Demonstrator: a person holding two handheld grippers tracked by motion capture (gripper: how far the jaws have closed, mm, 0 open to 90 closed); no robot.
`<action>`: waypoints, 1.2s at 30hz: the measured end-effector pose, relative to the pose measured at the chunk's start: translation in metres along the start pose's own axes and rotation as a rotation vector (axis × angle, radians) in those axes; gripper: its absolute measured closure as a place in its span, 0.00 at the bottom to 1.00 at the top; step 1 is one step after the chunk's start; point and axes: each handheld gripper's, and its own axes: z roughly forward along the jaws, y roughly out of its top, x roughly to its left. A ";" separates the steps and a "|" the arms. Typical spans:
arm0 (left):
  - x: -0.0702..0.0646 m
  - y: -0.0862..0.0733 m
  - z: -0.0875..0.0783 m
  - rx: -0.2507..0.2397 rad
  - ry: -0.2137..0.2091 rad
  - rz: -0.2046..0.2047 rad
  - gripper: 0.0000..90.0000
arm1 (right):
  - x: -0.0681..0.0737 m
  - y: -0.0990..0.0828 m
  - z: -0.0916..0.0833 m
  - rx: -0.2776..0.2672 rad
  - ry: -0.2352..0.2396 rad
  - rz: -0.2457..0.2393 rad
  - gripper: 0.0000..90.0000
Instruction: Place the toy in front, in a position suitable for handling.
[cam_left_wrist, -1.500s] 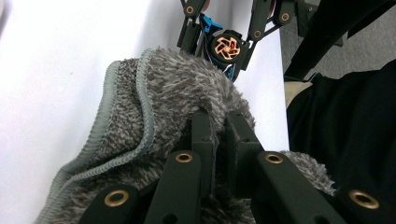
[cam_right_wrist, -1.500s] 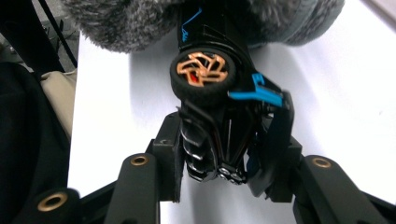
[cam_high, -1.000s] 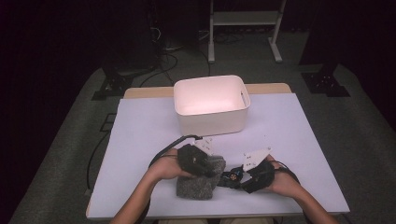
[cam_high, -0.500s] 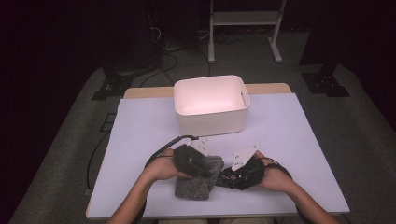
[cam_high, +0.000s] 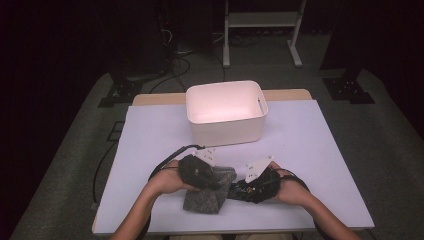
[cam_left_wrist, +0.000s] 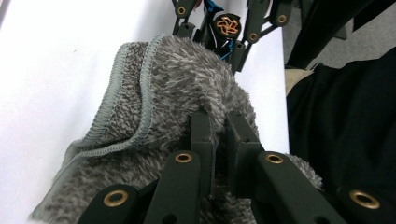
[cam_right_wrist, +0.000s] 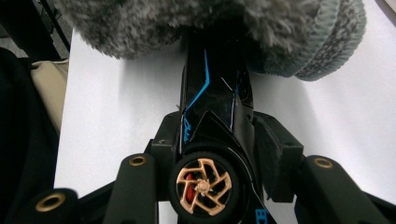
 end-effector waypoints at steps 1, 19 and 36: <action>0.002 -0.003 -0.004 -0.019 0.006 -0.012 0.93 | 0.000 0.000 0.000 -0.004 0.003 -0.001 0.61; -0.003 -0.061 -0.103 -0.156 0.162 -0.100 0.93 | -0.005 -0.003 -0.001 -0.018 0.023 0.017 0.62; 0.001 -0.108 -0.149 -0.051 0.327 -0.226 0.93 | -0.020 -0.009 -0.016 0.023 -0.013 -0.026 0.62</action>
